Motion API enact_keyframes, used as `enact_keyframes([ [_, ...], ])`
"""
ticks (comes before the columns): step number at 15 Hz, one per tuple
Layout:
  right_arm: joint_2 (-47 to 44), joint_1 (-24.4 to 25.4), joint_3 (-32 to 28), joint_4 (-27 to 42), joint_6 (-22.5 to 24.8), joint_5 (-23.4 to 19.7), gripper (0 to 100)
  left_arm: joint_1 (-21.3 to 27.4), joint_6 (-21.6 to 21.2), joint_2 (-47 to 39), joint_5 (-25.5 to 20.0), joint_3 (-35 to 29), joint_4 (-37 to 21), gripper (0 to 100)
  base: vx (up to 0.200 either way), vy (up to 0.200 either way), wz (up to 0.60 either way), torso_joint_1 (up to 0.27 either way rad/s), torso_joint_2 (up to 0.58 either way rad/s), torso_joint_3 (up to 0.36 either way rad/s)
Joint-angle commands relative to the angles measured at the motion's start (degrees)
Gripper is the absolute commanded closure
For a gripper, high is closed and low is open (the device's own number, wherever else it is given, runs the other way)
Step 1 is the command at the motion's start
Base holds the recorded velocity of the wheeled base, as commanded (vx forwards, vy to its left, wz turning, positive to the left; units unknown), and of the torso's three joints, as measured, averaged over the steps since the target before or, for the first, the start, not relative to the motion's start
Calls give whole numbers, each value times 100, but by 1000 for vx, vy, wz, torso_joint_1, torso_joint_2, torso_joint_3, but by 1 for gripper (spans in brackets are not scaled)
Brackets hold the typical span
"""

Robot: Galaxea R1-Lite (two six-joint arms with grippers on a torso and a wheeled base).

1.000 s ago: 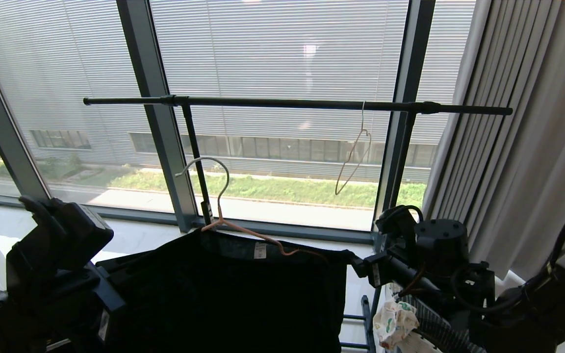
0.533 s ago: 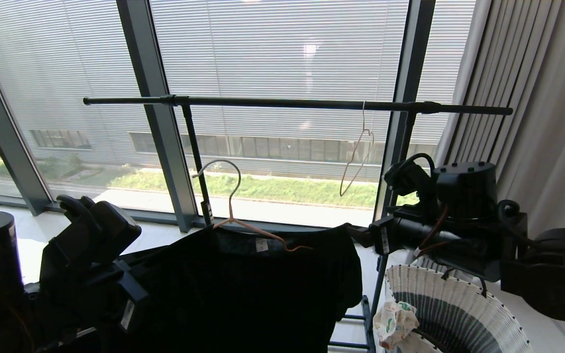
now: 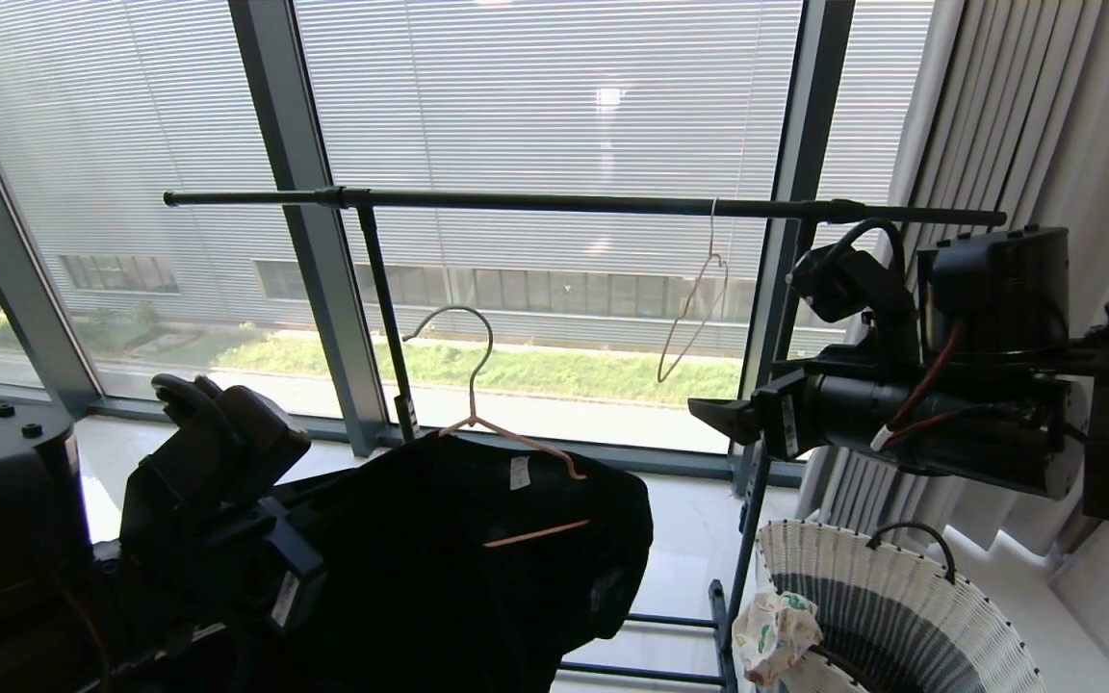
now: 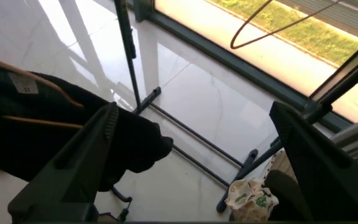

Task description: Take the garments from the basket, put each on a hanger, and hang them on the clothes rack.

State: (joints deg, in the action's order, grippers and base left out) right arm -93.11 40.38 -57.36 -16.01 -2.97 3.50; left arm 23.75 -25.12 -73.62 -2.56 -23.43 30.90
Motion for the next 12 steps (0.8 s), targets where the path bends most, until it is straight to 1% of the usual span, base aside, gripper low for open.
enact_keyframes([
  [1, 56, -3, 14, 10, 245, -139, 0, 42, 25, 85, -201, 5, 3, 100, 0, 0, 0, 0, 0, 0],
  [2, 118, 5, 49, 10, 482, -429, 0, 60, 43, 93, -324, -4, 3, 100, 0, 0, 0, 0, 0, 0],
  [3, 206, 32, 119, 45, 790, -824, 0, 104, 43, 120, -386, -12, 3, 100, 0, 0, 0, 0, 0, 0],
  [4, 276, 93, 172, 133, 1168, -1246, 0, 236, 43, 128, -394, -21, 12, 100, 0, 0, 0, 0, 0, 0],
  [5, 338, 181, 163, 291, 1422, -1580, 0, 367, 43, 164, -394, -30, 39, 100, 0, 0, 0, 0, 0, 0],
  [6, 355, 287, 155, 467, 1625, -1809, 0, 526, 43, 199, -394, -30, 100, 100, 0, 0, 0, 0, 0, 0],
  [8, 329, 524, 163, 687, 1888, -2073, 0, 833, 25, 199, -394, -30, 223, 100, 0, 0, 0, 0, 0, 0],
  [9, 294, 700, 155, 766, 1906, -2134, 0, 912, 25, 199, -386, -30, 293, 100, 0, 0, 0, 0, 0, 0],
  [10, 250, 902, 146, 836, 1906, -2143, 0, 974, -1, 208, -386, -30, 355, 100, 0, 0, 0, 0, 0, 0],
  [12, 109, 1104, 119, 959, 1915, -2143, 0, 1115, -36, 225, -377, -12, 443, 100, 0, 0, 0, 0, 0, 0],
])
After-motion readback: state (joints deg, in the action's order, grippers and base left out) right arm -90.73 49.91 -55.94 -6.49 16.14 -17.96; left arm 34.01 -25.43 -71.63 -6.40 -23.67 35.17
